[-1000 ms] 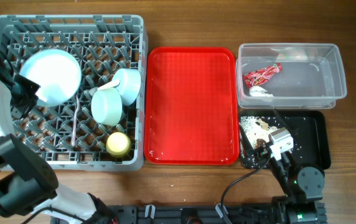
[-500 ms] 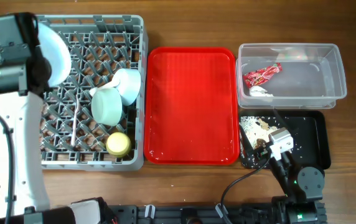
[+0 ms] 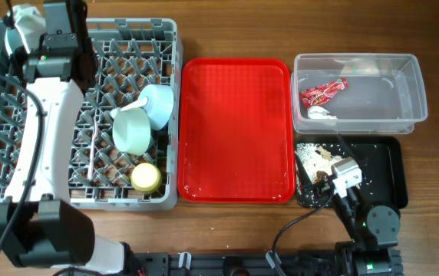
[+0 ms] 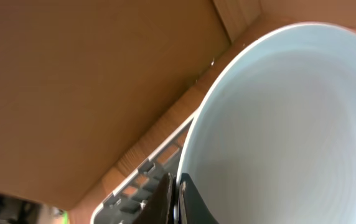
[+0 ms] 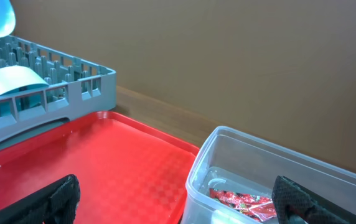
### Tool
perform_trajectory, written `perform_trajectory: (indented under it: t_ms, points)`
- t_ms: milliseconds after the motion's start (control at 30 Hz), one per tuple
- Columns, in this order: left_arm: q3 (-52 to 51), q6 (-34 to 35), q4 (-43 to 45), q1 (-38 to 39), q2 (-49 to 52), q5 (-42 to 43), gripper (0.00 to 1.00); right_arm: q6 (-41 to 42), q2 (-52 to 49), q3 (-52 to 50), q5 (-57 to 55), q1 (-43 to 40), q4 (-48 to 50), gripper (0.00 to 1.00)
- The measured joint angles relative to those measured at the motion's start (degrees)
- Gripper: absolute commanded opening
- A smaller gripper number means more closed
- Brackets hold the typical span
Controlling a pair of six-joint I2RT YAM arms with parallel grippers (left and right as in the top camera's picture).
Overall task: Sort waste into correct bins and load items into the dishwasher rack
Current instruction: 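Stand the white plate upright in the rack's back slots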
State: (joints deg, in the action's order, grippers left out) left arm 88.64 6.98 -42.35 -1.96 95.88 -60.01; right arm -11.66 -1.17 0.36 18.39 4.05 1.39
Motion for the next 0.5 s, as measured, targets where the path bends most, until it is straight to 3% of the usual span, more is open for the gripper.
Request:
perform_trajectory:
  t_ms: [133,233,400,500]
  points:
    - [-0.1,-9.9,10.5,0.0,1.0,-1.3,0.04,0.0,0.0,0.0,0.0,0.0,0.0,1.00]
    - [-0.1,-23.9,20.0,0.0,1.0,-0.8,0.04,0.0,0.0,0.0,0.0,0.0,0.0,1.00]
    - [-0.1,-41.8,19.0,0.1,1.0,5.9,0.04,0.0,0.0,0.0,0.0,0.0,0.0,1.00]
    - [-0.1,-48.6,17.5,0.2,1.0,8.5,0.04,0.0,0.0,0.0,0.0,0.0,0.0,1.00]
